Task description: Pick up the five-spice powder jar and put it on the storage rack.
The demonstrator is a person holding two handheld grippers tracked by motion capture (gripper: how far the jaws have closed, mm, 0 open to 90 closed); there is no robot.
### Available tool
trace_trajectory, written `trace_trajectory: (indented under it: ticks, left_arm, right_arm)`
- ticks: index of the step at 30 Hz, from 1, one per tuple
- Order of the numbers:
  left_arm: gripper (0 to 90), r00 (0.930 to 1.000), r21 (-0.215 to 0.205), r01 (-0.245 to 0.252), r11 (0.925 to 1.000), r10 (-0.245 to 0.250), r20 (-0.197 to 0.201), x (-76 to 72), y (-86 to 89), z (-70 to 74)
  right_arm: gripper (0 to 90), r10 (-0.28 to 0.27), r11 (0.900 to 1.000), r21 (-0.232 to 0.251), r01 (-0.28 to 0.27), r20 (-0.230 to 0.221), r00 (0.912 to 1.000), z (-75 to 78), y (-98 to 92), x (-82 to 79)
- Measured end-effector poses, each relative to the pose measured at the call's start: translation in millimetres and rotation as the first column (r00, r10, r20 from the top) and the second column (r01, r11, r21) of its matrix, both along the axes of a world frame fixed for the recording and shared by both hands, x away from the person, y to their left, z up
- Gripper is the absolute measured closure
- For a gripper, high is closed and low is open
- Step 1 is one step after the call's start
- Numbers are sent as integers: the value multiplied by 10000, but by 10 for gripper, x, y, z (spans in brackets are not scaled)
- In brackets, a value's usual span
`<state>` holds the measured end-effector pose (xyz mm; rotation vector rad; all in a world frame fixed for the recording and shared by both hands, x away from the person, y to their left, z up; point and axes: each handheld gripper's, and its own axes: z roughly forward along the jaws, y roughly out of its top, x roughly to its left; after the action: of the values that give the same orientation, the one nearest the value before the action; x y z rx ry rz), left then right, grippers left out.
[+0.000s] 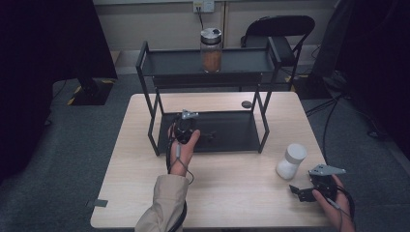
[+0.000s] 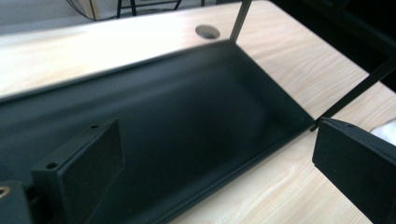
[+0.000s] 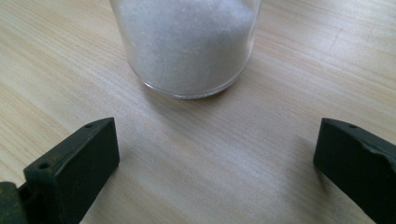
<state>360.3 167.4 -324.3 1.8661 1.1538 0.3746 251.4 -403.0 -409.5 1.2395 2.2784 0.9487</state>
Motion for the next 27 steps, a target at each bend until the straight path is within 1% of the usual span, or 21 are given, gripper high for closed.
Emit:
trace_trajectory:
  ticks: [3,4,7,10,17,27]
  left_arm:
    - [13,9999,98,75,9999,-74,-111,-13,-20,-70]
    - [14,9999,65,82,9999,-81,-146,-19,-23,-98]
    - [17,9998,128,151,9998,-149,-140,-38,-30,-168]
    - [18,9997,40,169,9998,-168,-166,-64,-18,-239]
    - [19,9993,127,262,9996,-259,-275,-130,-12,-371]
    - [18,9988,20,155,9999,-154,-456,-248,27,-559]
  right_arm:
    - [0,0,10000,-1,0,-1,10000,0,0,0]
    - [0,1,10000,-2,-1,0,10000,0,0,0]
    - [0,0,10000,-2,0,-2,10000,0,0,0]
    - [0,-1,10000,0,1,-2,10000,0,0,0]
    - [0,-1,10000,0,1,-2,10000,0,0,0]
    - [0,-2,10000,2,2,-2,10000,0,0,0]
